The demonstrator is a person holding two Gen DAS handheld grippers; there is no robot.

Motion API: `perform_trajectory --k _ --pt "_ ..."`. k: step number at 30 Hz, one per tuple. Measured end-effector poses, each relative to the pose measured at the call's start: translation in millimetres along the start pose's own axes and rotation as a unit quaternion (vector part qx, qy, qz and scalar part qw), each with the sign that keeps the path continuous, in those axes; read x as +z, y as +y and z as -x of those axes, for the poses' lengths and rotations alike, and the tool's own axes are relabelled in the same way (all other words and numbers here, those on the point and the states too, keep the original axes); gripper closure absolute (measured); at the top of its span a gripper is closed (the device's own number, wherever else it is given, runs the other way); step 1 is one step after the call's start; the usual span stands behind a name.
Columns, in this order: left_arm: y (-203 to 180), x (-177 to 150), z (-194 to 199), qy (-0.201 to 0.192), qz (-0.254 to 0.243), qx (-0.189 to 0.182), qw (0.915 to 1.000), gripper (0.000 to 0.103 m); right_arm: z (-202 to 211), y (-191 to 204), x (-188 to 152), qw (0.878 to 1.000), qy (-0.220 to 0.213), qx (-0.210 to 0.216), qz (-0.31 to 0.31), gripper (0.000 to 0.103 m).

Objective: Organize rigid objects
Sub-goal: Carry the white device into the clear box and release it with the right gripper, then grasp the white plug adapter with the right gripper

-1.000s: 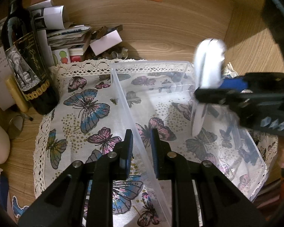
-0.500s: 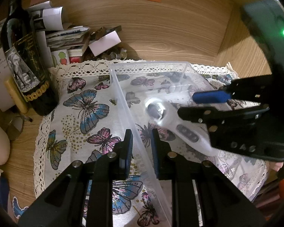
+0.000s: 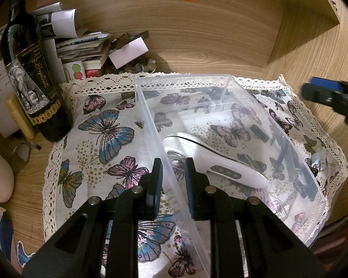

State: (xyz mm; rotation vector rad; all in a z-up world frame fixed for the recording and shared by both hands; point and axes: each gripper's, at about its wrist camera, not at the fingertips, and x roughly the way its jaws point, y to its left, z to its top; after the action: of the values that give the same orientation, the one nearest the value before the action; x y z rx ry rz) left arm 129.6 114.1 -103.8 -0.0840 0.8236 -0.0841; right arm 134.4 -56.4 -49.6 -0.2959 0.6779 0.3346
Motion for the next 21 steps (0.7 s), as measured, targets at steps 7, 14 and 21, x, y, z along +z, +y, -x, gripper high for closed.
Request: perform_trajectory --k 7,14,21 --pt "-0.4 -0.3 0.1 0.002 -0.001 0.002 1.0 0.084 23.8 -63.0 -39.9 0.994 0.01 -0.079 -0.073 0.042" --pt "-1.2 0.1 -1.0 0.005 -0.003 0.005 1.0 0.084 13.5 -106.2 -91.7 0.981 0.064 -0.114 -0.142 0.042" --pt "-2.8 0.0 -1.1 0.009 -0.005 0.01 0.9999 0.084 -11.1 -117.4 -131.2 0.971 0.105 -0.082 -0.198 0.042"
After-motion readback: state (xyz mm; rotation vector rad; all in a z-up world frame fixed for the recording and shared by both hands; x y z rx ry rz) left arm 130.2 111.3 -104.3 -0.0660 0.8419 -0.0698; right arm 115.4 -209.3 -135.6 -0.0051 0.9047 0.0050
